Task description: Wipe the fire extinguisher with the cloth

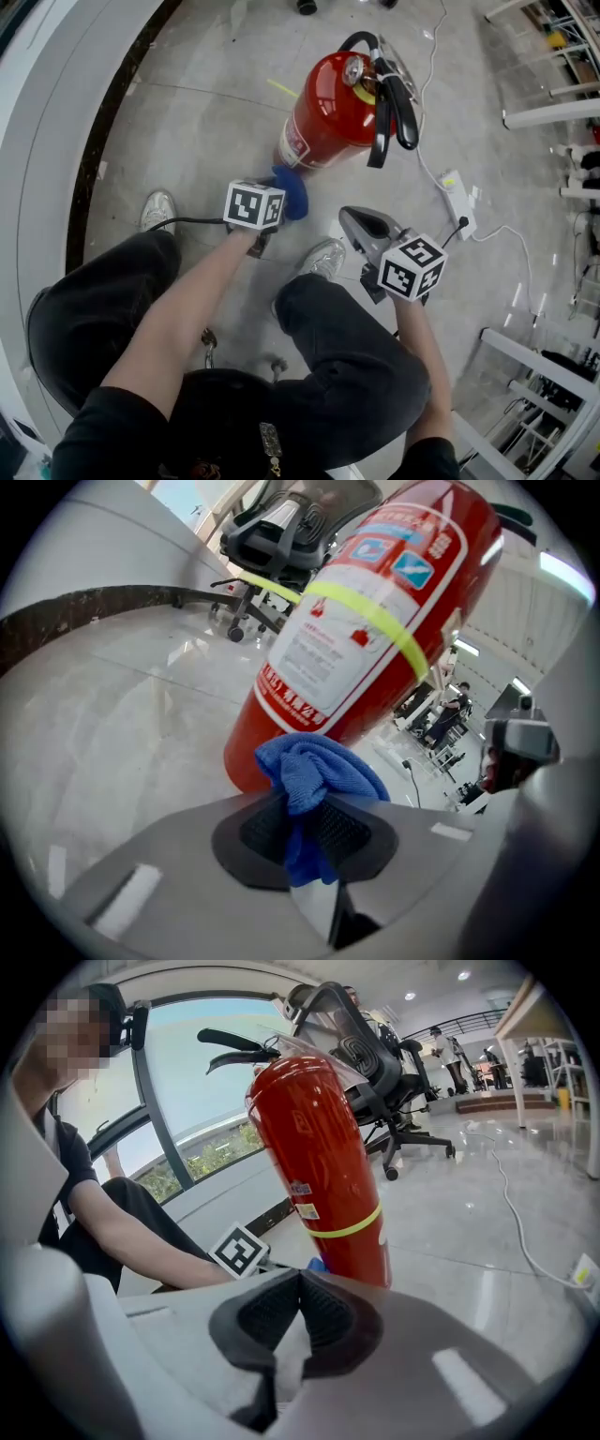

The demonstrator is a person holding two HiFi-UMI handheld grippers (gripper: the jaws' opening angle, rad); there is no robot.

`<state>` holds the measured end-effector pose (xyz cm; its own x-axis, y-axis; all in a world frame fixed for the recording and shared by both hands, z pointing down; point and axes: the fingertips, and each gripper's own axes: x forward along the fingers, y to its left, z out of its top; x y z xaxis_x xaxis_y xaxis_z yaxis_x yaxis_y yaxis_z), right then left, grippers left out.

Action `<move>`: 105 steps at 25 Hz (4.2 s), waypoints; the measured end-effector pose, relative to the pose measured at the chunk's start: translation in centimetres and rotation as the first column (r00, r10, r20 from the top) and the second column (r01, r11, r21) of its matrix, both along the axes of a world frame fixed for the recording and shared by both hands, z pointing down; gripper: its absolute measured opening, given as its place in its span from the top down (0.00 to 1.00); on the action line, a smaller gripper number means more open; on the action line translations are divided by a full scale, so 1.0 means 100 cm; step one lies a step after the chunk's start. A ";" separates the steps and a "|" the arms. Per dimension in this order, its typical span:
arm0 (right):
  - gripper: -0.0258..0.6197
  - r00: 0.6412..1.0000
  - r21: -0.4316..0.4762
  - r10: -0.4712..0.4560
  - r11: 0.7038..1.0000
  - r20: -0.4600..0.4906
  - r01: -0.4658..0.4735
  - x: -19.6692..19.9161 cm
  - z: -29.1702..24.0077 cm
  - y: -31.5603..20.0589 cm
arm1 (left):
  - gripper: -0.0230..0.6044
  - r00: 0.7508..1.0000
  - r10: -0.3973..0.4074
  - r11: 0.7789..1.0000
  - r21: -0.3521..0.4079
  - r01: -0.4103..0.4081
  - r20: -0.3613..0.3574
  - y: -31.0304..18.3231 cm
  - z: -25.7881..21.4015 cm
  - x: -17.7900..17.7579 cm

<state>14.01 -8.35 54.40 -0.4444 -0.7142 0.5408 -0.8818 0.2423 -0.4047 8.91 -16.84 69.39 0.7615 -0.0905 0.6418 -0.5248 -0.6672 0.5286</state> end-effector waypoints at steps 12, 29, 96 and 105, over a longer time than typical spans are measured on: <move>0.58 0.983 0.015 -0.179 0.984 -0.035 0.180 -0.037 0.030 -0.022 | 0.88 0.973 0.174 0.977 0.154 -0.150 -0.154 0.029 -0.110 0.008; 0.85 0.990 -0.057 -0.046 0.998 -0.133 0.038 -0.011 0.060 -0.030 | 0.80 0.869 0.401 0.736 0.463 -0.495 0.291 0.017 -0.111 -0.010; 0.85 0.981 -0.230 0.004 0.972 0.194 0.041 0.018 0.160 -0.063 | 0.95 0.890 0.261 0.864 0.321 -0.388 0.373 0.030 -0.069 0.003; 0.85 0.970 -0.154 -0.110 0.977 0.217 0.145 -0.030 0.128 -0.059 | 0.96 0.900 0.234 0.862 0.350 -0.367 0.369 0.034 -0.090 -0.005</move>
<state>11.04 -14.24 67.19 -0.6403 -0.5516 0.5346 -0.7411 0.2605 -0.6189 8.42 -13.47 60.38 0.5665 -0.1889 0.8022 -0.3521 -0.9355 0.0283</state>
